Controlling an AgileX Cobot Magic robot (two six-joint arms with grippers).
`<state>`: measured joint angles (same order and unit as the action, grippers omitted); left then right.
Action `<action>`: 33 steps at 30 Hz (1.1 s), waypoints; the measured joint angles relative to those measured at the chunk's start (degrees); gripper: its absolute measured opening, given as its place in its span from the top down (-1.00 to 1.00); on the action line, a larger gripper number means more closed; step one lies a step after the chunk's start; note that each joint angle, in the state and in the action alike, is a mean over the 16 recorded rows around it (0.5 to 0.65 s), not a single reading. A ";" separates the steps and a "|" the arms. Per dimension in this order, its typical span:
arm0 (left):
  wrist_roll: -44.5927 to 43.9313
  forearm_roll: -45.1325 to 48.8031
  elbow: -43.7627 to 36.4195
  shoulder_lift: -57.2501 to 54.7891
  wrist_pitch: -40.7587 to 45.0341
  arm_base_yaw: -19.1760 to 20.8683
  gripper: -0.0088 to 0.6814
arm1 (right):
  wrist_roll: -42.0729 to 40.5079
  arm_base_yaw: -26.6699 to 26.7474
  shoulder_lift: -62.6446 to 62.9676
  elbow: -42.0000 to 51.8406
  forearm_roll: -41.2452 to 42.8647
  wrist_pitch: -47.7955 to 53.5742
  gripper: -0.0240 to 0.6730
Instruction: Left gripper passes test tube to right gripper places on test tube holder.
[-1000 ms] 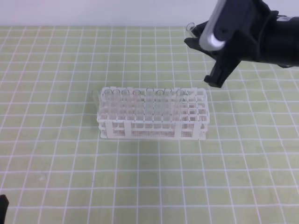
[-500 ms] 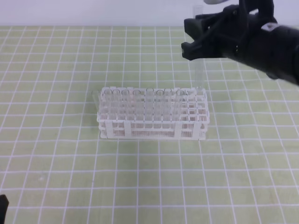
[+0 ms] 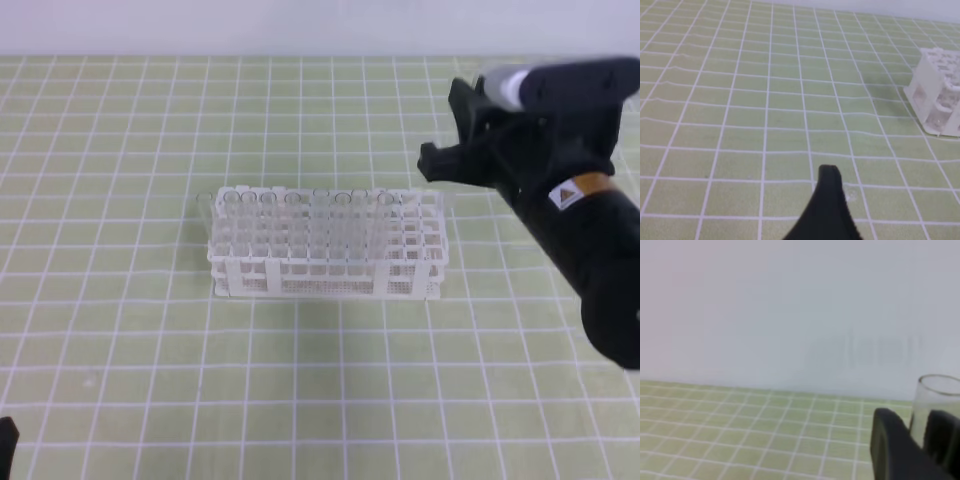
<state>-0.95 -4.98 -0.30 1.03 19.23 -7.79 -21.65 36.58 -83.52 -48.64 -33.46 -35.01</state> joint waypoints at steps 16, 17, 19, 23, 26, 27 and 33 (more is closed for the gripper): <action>0.05 -0.03 -0.04 -0.09 -0.22 0.00 -0.54 | 11.77 0.11 -4.99 4.02 19.53 -5.43 0.66; 0.04 0.00 0.00 -0.10 -0.15 0.00 -0.54 | 12.07 0.11 -5.48 4.02 20.28 -5.70 0.66; 0.03 0.03 0.04 -0.20 -0.07 0.00 -0.54 | 12.64 0.11 -6.42 4.02 21.54 -6.35 0.66; 0.03 0.00 0.00 -0.13 -0.07 0.00 -0.54 | 13.86 0.11 -8.21 4.02 23.09 -8.08 0.66; 0.04 -0.03 -0.04 -0.05 -0.15 0.00 -0.54 | 14.55 0.11 -9.42 4.02 23.88 -9.43 0.66; 0.04 -0.03 -0.04 -0.05 -0.15 0.00 -0.54 | 14.73 0.11 -9.80 4.02 24.08 -9.84 0.66; 0.03 0.00 0.00 -0.17 -0.07 0.00 -0.54 | 15.55 0.11 -11.65 4.02 24.89 -11.77 0.66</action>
<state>-0.93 -4.98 -0.30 0.87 19.16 -7.78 -6.10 36.69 -95.17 -44.62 -8.57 -46.78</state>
